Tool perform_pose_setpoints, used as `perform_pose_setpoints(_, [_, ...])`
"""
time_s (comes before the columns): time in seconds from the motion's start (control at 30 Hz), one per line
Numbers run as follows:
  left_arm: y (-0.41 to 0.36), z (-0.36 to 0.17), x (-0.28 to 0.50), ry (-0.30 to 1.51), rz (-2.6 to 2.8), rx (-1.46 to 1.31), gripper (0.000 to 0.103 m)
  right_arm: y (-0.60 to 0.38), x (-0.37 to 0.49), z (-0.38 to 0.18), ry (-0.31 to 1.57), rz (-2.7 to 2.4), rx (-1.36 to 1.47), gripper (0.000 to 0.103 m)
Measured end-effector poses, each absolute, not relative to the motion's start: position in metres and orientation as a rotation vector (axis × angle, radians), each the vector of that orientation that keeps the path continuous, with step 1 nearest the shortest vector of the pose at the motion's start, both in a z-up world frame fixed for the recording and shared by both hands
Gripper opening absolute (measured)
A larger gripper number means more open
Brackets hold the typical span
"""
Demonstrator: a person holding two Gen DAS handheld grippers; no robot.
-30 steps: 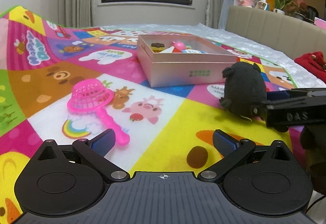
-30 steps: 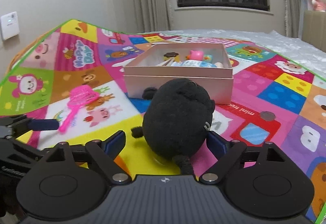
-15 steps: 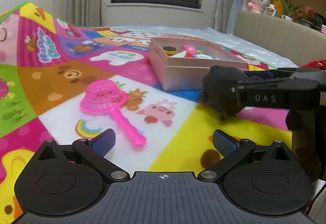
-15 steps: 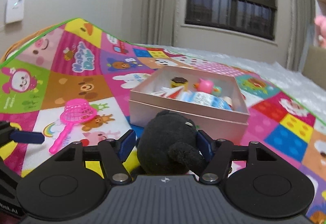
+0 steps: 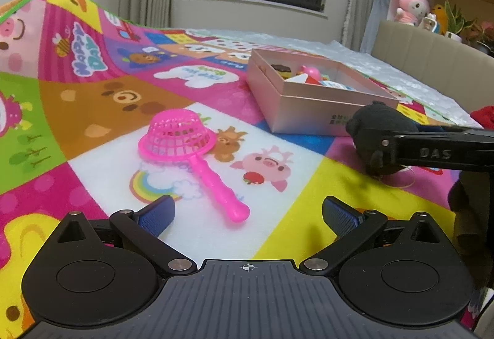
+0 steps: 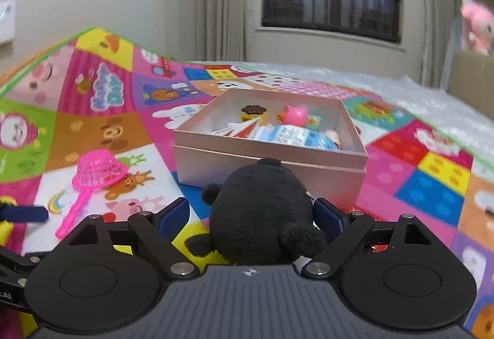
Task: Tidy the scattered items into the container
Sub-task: 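Carry the cat plush up to the pink box rim with the right gripper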
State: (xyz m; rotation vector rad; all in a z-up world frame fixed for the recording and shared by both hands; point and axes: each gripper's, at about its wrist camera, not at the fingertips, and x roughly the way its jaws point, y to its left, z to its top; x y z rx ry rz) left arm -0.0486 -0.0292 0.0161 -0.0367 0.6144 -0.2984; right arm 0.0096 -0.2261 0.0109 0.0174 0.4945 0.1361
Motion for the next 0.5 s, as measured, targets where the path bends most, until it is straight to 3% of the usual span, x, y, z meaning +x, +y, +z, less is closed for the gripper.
perform_pose_setpoints(0.27, [-0.055,0.060,-0.018,0.496,-0.359,-0.009,0.103,-0.202,-0.008,0.009,0.445,0.248,-0.194,0.084])
perform_pose_setpoints(0.5, [-0.103,0.060,0.021,0.540,-0.440,0.104,0.103,-0.188,-0.021,0.012,0.397,0.347,-0.313,0.084])
